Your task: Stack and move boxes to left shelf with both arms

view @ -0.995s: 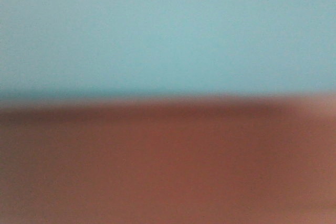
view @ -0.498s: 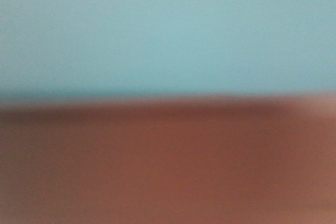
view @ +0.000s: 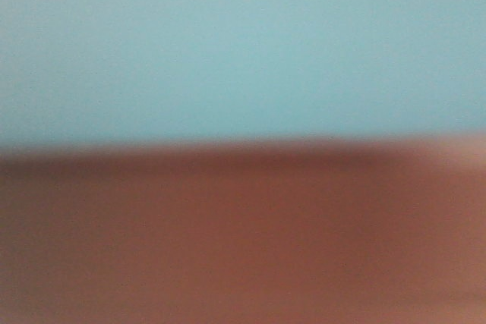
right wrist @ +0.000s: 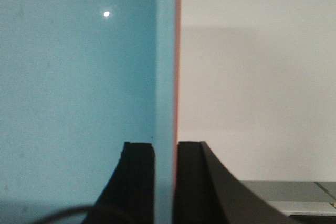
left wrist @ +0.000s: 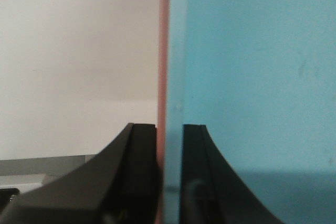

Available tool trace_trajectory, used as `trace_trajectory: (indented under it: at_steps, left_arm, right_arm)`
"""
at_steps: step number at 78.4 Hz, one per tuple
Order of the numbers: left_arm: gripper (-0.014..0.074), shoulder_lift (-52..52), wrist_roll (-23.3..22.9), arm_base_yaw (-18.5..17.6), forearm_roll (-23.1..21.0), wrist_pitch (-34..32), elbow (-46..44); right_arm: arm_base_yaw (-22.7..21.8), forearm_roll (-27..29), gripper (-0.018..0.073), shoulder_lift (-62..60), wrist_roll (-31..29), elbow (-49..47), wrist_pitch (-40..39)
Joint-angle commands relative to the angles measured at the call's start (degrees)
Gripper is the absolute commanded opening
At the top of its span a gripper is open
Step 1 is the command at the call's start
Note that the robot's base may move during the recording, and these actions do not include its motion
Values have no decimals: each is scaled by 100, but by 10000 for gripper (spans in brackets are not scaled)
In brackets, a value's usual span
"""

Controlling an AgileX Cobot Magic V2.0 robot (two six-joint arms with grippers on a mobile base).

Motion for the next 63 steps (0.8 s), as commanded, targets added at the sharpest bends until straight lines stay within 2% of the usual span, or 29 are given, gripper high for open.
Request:
trace_trajectory:
  at_steps: [1, 63]
  left_arm:
    - [0, -216, 0, -74, -208, 282, -204]
    - [0, -216, 0, -74, -216, 282, -204]
  right_arm:
    - [23, -45, 67, -207, 3, -209, 289]
    - [23, -45, 67, -207, 3, -209, 289]
